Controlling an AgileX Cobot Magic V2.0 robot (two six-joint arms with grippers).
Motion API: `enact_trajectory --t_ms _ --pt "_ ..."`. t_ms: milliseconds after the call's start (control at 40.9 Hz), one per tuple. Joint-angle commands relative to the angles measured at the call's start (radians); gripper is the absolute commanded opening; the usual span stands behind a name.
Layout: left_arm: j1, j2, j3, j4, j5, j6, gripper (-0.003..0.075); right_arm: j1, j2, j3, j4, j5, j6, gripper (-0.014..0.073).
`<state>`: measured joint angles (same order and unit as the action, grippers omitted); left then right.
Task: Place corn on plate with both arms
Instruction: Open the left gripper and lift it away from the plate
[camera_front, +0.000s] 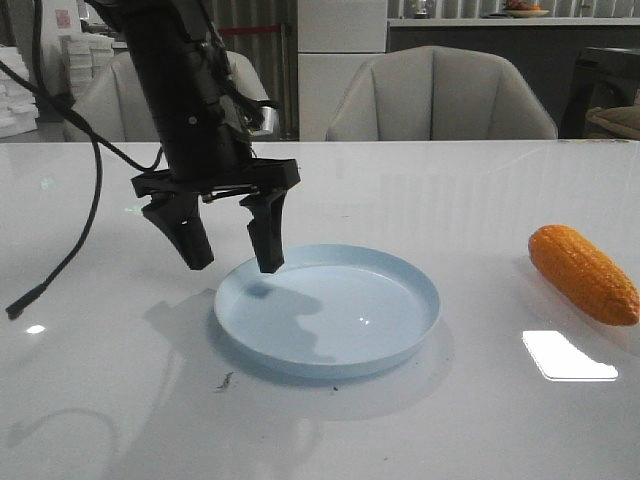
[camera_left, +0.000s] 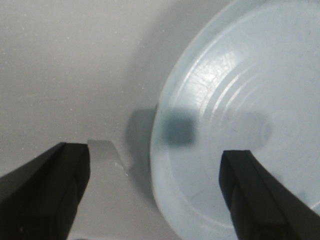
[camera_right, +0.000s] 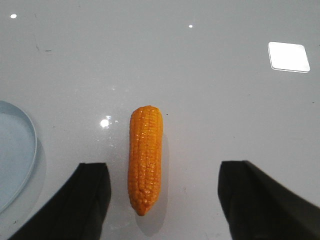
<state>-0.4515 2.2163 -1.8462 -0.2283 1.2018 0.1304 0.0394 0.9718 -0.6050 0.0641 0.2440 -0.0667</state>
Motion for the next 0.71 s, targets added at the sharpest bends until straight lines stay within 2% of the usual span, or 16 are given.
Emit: enact_trajectory --t_ms 0,171,416,562,685 --pt "0.003 -0.062 -0.048 -0.011 0.002 0.002 0.0581 -0.001 -0.009 -0.034 -0.004 -0.066 -0.002 0.0561" --pt "0.005 -0.141 -0.078 0.071 -0.099 -0.002 0.0581 -0.001 -0.009 -0.034 -0.004 0.016 -0.002 0.0561" --pt "0.005 -0.399 -0.060 0.302 -0.359 -0.118 0.0581 -0.001 -0.009 -0.064 -0.004 0.056 -0.002 0.0561" --pt "0.005 -0.560 0.079 0.471 -0.477 -0.240 0.0581 -0.001 0.030 -0.173 -0.004 0.157 -0.002 0.0560" --pt "0.005 -0.717 0.314 0.576 -0.630 -0.344 0.0581 -0.001 0.114 -0.312 -0.004 0.263 -0.002 0.0560"
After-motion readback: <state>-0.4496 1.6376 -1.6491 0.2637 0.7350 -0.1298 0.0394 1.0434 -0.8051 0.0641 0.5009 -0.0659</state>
